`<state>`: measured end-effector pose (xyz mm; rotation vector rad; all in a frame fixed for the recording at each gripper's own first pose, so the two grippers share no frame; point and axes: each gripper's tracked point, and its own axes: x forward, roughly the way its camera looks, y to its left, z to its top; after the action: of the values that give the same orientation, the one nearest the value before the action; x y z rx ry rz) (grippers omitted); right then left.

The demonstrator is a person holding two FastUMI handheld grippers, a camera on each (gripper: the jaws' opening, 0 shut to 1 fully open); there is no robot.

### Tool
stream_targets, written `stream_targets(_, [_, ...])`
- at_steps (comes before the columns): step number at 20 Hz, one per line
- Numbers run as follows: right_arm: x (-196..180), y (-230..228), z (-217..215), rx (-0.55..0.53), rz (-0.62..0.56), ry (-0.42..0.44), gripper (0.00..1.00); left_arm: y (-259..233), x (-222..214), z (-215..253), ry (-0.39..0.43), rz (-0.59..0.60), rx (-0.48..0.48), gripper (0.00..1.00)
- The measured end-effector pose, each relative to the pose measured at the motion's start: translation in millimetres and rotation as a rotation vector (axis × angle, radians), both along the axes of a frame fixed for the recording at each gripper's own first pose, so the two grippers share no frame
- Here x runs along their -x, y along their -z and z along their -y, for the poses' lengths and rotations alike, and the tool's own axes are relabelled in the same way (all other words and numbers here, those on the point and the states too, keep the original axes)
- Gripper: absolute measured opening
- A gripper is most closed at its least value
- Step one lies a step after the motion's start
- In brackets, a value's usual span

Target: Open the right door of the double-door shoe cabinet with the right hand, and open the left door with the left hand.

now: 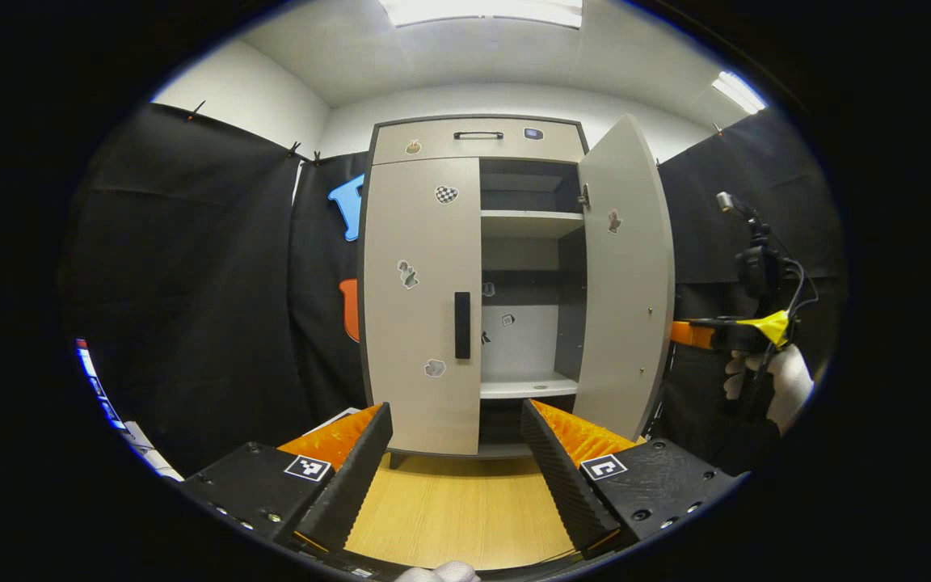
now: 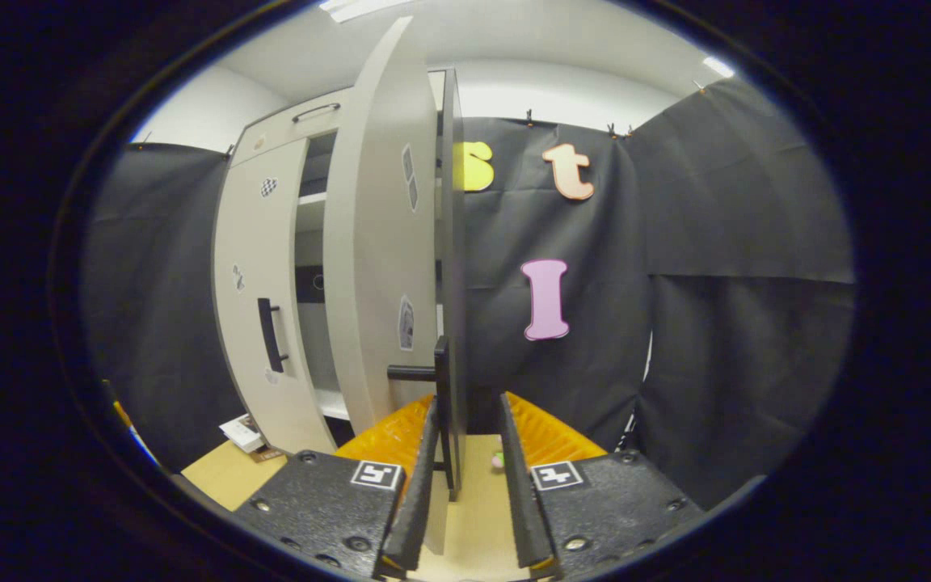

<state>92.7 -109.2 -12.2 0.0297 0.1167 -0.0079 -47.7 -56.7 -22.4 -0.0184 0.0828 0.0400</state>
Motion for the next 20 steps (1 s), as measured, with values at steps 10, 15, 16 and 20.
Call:
stream_targets(10, [84.1,-15.6,-44.4,0.005,0.064,0.017,0.98,10.1,-26.0,-47.3,0.028,-0.009,-0.016,0.96])
stream_targets(15, [112.0,2.5,-75.4,-0.006,0.054,0.008,0.99,16.0,-38.6,-46.1,0.078,-0.017,-0.022,0.96])
stream_targets(16, [113.3,4.2,-80.3,-0.010,0.048,0.003,0.99,16.8,-42.6,-44.5,0.086,-0.017,-0.023,0.96])
stream_targets(20, [113.4,6.7,-83.4,-0.022,0.039,-0.011,0.99,17.1,-68.7,-44.3,0.081,-0.012,-0.037,0.96])
